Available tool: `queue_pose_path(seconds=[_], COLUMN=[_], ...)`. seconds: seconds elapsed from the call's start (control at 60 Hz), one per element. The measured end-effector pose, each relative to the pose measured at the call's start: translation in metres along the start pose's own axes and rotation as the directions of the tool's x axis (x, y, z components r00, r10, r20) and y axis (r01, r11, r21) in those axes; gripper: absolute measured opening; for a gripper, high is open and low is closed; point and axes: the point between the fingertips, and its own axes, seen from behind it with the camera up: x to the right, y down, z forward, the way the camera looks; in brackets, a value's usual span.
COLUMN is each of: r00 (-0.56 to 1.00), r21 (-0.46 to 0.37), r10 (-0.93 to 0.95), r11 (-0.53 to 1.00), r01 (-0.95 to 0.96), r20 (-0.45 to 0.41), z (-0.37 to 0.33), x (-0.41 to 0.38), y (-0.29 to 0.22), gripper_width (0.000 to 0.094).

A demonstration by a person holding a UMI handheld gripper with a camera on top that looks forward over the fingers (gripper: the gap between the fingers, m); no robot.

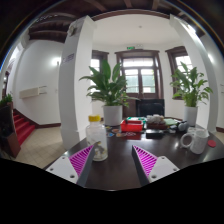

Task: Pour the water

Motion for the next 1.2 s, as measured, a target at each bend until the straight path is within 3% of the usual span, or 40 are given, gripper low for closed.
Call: queue_pose_path(seconds=[0.183,0.567,0.667,0.7,0.833,1.083,1.2], r00=[0.999,1.0,0.997,0.996,0.993,0.993,0.983], r21=[0.002,-0.022,-0.013,-0.012,0.005,0.027,0.026], r10=[0.011,0.014,0.031,0.04,0.022,0.061,0.158], r11=[1.0,1.0,0.999,0.999,1.0,0.998,0.987], r01=[-0.011,-0.014,-0.032,-0.041,-0.022,-0.059,-0.157], r20=[0.039,-0.02,-0.067,-0.076,-0.114,-0.102,-0.088], z=[0.025,0.119,0.144,0.151,0.171,0.16,0.157], x=[-0.01,0.029,0.035,0.033,0.027,-0.011,0.021], y=[-0.004,-0.028,-0.031,-0.03,-0.028,-0.012,-0.025], gripper_width=[0.0759,0.0757,0.0688,0.0591,0.0515,0.0462,0.0462])
